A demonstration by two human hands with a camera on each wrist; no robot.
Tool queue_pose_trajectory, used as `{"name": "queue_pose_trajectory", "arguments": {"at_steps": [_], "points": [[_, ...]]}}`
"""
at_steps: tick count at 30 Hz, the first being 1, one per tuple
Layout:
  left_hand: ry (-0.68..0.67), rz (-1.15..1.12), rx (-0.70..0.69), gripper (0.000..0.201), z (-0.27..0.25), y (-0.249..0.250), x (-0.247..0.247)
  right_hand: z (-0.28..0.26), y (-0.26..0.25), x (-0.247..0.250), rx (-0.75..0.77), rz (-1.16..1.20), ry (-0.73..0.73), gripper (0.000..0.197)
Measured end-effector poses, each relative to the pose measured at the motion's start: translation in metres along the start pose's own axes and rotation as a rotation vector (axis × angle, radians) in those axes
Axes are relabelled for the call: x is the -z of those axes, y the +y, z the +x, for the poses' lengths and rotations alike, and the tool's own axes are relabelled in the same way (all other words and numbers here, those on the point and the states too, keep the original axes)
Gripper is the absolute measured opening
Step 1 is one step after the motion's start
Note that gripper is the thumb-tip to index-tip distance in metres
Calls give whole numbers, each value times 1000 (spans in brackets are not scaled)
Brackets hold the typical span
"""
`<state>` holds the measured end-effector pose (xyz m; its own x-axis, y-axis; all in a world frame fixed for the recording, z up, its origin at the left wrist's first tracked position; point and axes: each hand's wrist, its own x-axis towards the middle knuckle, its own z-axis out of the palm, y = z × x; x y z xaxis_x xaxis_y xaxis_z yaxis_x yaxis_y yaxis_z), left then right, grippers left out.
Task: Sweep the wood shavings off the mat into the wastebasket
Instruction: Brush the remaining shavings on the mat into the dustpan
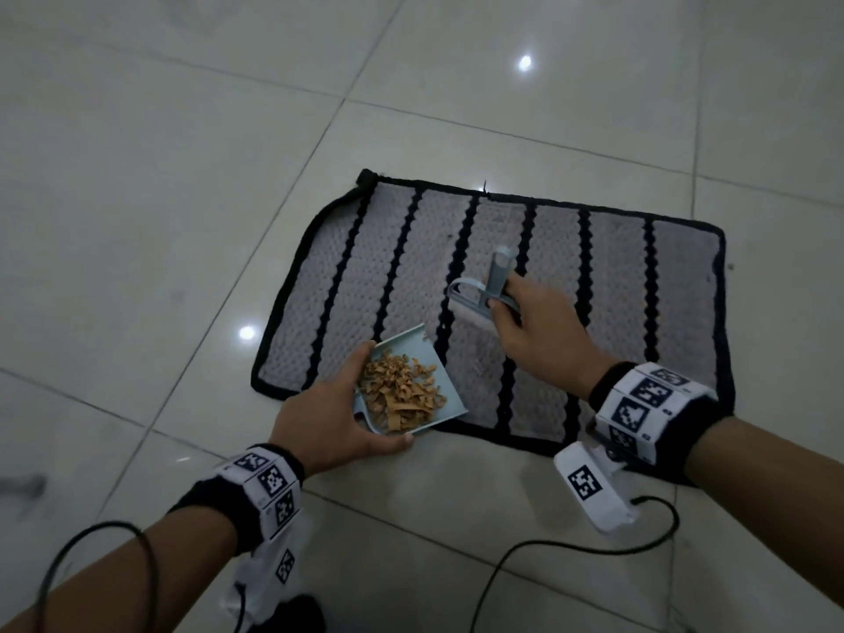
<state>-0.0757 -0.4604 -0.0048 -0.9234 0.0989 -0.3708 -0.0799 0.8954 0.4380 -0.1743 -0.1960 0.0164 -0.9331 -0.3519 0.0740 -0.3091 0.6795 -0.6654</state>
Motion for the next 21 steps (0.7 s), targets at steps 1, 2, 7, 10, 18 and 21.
{"name": "queue_pose_trajectory", "arguments": {"at_steps": [1,2,7,10,18,21], "points": [[-3,11,0,129,2,-2,0,0,0,0,1,-9,1,21],[-2,7,-2,130,4,-3,0,-1,-1,-1,0,-13,0,20],[13,15,-9,129,6,-5,-2,-4,-10,-10,12,-24,-10,13],[23,32,-5,128,7,-4,-5,-7,-18,-17,11,-52,-12,12],[29,34,-1,127,9,-5,-5,-22,-28,-19,-105,60,51,19],[24,29,2,128,9,-7,-6,-25,-29,-17,-142,70,74,12]]}}
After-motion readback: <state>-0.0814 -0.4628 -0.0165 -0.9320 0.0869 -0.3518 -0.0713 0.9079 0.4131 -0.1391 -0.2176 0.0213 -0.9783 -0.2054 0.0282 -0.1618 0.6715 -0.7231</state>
